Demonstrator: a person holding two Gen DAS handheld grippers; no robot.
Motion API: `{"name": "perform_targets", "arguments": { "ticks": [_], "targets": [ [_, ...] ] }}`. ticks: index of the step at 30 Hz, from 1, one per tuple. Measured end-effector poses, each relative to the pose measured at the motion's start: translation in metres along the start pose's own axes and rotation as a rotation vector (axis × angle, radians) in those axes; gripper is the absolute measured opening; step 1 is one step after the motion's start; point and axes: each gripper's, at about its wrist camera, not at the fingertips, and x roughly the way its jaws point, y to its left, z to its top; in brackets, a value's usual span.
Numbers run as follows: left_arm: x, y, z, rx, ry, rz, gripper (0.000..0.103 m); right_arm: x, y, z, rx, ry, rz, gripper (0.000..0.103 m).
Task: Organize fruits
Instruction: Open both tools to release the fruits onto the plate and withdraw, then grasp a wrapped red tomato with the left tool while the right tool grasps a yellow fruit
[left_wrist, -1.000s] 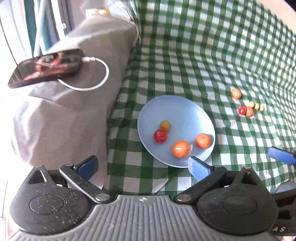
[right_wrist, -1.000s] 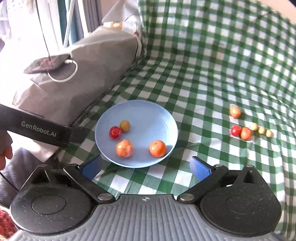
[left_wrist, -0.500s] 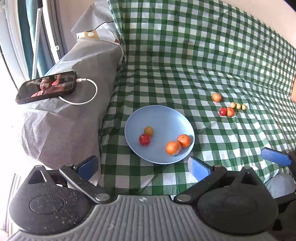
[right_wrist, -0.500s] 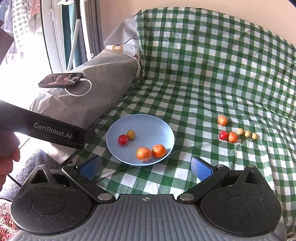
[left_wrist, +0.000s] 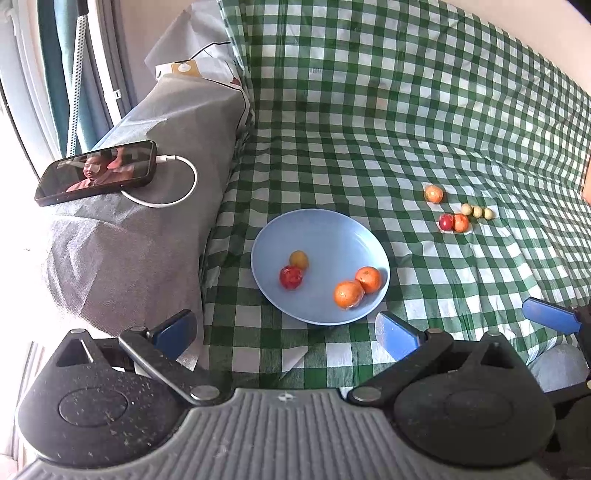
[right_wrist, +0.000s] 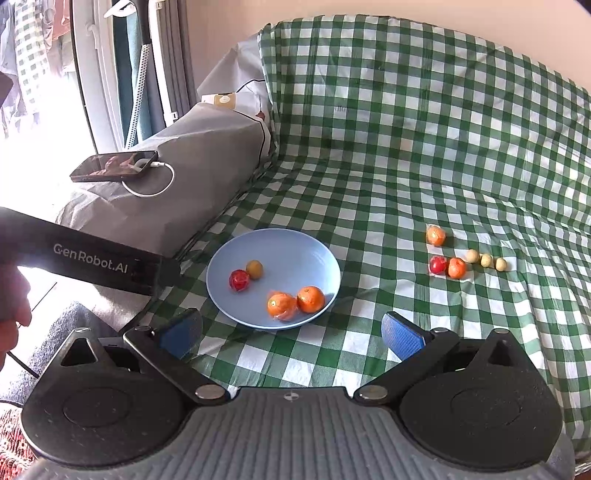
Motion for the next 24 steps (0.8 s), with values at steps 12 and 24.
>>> {"name": "perform_targets", "arguments": {
  "ticks": [12, 24],
  "targets": [
    [0.007, -0.002, 0.000, 0.014, 0.019, 0.007, 0.103, 0.005, -0.004, -0.003, 0.030, 0.018, -0.003, 0.102],
    [0.018, -0.006, 0.006, 0.016, 0.045, 0.008, 0.103, 0.012, -0.010, -0.002, 0.057, 0.019, -0.021, 0.102]
  ]
}}
